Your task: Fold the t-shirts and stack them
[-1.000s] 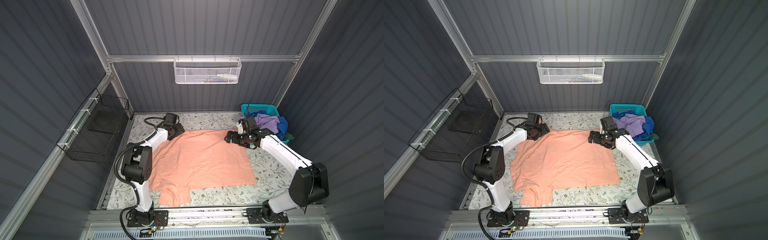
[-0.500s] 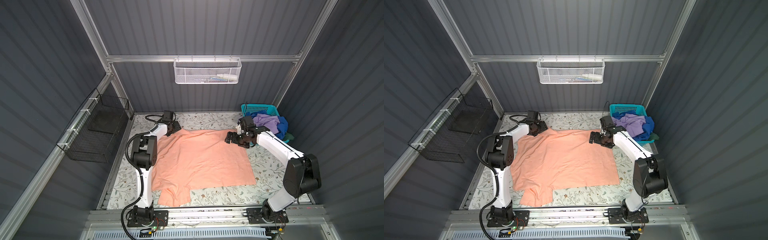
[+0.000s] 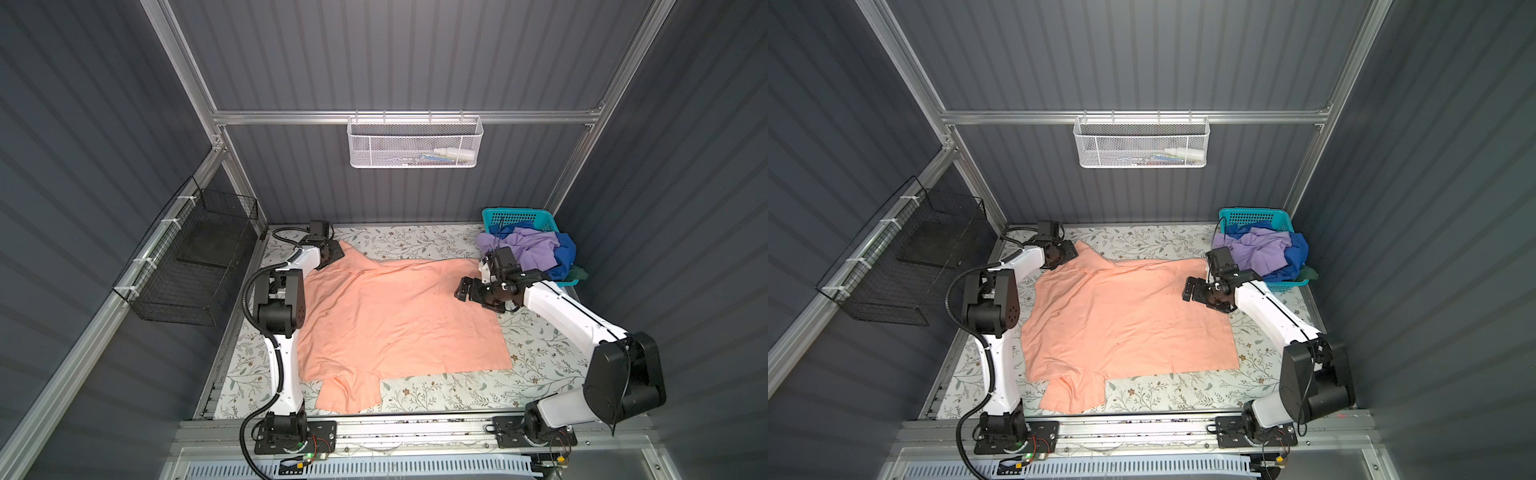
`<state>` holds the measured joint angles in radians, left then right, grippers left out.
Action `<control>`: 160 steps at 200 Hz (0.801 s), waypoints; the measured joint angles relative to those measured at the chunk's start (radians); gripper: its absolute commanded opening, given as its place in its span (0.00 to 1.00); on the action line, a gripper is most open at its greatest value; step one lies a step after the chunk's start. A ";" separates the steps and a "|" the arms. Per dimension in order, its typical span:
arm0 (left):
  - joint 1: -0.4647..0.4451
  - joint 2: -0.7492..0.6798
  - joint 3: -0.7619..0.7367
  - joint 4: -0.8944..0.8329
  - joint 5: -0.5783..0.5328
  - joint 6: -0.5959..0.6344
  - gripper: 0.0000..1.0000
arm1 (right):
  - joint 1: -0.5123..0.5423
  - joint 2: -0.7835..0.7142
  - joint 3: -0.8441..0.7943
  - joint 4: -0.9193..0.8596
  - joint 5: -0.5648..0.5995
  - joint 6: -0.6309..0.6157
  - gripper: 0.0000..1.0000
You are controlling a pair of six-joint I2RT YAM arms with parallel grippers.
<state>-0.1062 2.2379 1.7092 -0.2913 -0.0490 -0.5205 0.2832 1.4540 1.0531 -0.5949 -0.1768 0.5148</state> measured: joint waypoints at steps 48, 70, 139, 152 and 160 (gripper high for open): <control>-0.005 0.053 0.035 0.029 0.037 0.006 0.52 | 0.000 -0.029 -0.019 0.003 0.001 0.010 0.99; -0.005 0.053 0.035 0.042 0.040 0.005 0.48 | 0.000 -0.040 -0.022 0.004 0.001 0.017 0.99; -0.005 0.053 0.038 0.057 0.071 -0.002 0.04 | 0.000 -0.057 -0.060 0.022 0.001 0.043 0.99; -0.005 0.053 0.042 0.056 0.080 -0.003 0.00 | 0.000 -0.052 -0.060 0.032 0.001 0.049 0.99; -0.005 0.053 0.043 0.059 0.084 -0.004 0.00 | 0.000 -0.045 -0.060 0.039 0.002 0.052 0.99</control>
<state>-0.1108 2.2910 1.7519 -0.2321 0.0345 -0.5243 0.2829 1.4086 0.9936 -0.5564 -0.1745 0.5671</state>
